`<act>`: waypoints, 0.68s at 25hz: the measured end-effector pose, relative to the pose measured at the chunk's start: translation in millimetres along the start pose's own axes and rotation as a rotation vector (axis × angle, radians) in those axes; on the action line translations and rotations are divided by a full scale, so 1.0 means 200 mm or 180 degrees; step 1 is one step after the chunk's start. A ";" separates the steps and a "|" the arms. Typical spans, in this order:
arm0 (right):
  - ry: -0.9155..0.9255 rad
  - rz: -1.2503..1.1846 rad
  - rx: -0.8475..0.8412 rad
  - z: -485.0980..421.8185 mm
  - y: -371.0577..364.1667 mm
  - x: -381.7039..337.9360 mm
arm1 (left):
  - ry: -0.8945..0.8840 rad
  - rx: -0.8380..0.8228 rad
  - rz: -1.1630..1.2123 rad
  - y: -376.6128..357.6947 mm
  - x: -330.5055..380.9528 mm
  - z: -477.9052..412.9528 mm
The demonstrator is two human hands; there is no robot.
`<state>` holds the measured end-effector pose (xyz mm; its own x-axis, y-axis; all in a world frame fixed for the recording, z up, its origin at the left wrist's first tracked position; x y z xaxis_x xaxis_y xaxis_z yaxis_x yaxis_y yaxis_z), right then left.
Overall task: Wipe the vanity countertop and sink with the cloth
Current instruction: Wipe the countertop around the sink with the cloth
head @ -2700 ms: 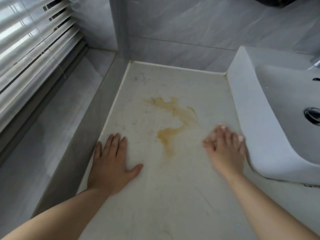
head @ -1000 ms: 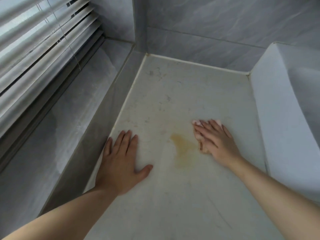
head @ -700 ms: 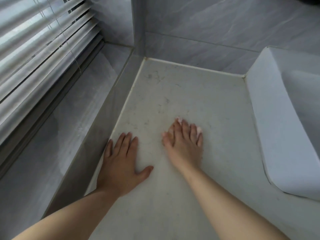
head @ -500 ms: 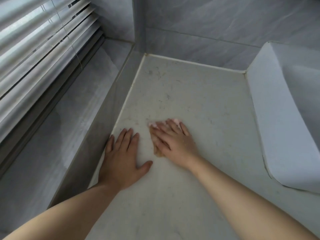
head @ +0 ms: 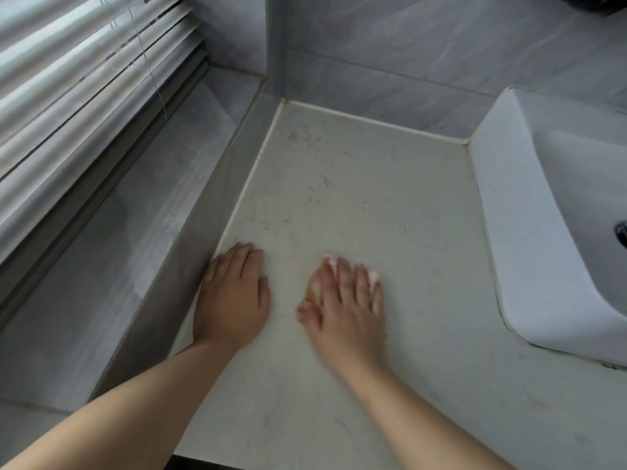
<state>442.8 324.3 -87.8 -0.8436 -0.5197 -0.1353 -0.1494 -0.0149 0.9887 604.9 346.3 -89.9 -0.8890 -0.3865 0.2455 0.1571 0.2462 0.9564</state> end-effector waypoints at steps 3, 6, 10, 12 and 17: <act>0.0246 -0.0066 -0.0162 -0.26 0.02 -0.07 | 0.0212 0.0073 0.0197 0.01 -0.03 0.04; 0.0015 -0.0217 -0.0403 -0.42 0.01 0.01 | 0.0122 0.0060 0.0058 0.02 -0.08 0.12; 0.0297 -0.0023 -0.0420 -0.27 0.02 -0.01 | 0.0282 0.0144 0.0030 0.03 -0.08 0.17; 0.0999 -0.0126 -0.0513 -0.25 0.01 -0.12 | 0.0282 0.0223 0.0154 0.03 -0.07 0.16; 0.1368 -0.0297 -0.0655 -0.62 -0.03 -0.31 | 0.0559 0.0353 0.0496 0.02 -0.08 0.16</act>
<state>560.5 251.1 -77.2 -0.5355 -0.8133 -0.2276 -0.0726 -0.2242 0.9718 606.0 382.8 -95.4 -0.7680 -0.4823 0.4214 0.2295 0.4070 0.8841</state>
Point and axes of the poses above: each hand's wrist, its own z-axis away from the middle knuckle, its own y-axis out of the back of the hand, x = y × z, the point moved 1 cm from there along -z, towards the middle knuckle, and after that the axes turned 12 degrees about y, right-handed, at the moved point
